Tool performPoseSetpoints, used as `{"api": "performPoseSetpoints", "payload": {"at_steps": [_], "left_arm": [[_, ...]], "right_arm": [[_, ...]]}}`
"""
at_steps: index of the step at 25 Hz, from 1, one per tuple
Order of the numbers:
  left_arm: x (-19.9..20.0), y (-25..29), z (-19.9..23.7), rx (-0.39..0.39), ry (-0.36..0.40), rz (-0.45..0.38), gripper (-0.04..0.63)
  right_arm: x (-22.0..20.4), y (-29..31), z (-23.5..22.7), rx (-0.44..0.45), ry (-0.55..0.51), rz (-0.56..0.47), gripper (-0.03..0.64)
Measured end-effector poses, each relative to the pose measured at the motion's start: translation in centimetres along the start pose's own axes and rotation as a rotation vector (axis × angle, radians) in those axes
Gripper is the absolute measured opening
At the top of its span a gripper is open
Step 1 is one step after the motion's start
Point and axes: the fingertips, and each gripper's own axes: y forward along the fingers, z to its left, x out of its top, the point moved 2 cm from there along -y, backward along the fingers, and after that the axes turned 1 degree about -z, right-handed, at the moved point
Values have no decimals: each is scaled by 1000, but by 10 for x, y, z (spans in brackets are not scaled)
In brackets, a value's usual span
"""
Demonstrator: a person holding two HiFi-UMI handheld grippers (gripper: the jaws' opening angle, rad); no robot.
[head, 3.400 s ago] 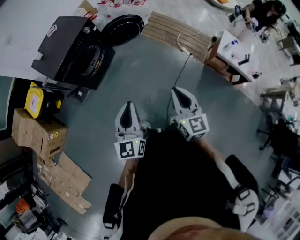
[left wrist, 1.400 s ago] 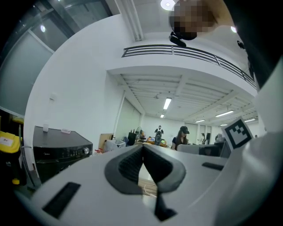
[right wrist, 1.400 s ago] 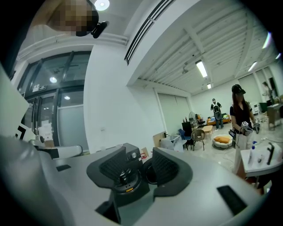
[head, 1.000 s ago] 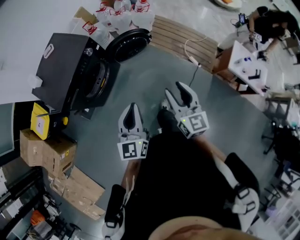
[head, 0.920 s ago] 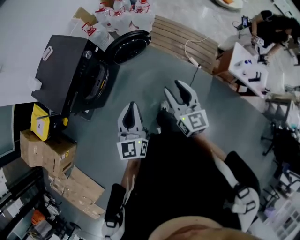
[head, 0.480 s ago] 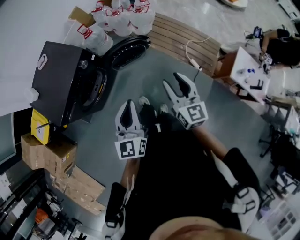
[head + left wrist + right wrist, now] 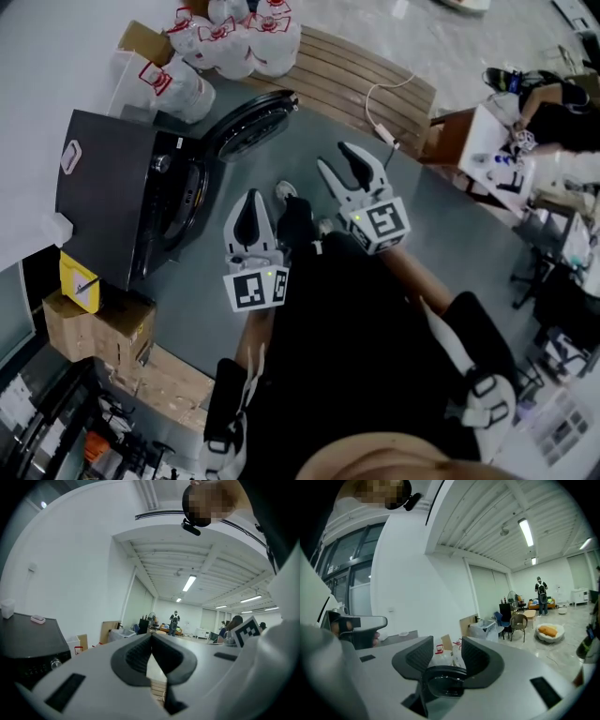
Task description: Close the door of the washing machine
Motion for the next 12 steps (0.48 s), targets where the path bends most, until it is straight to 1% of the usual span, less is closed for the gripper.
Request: {"api": "performPoseSetpoints", "payload": {"at_steps": [4,6,9,12], "left_arm": [[11,34,26,-22,-12,13,6],[15,52,36,-34,-2,19,5],[21,74,47,-34,13,22,6],[25,87,55,-21,8,33,6]], "right_arm": [[11,41,-7,-6,-14,44,183],[12,61,-15,-9,-36,61,181],[7,89,-24,41,-43,108,179],[3,110,-30,95,-54,174,176]]}}
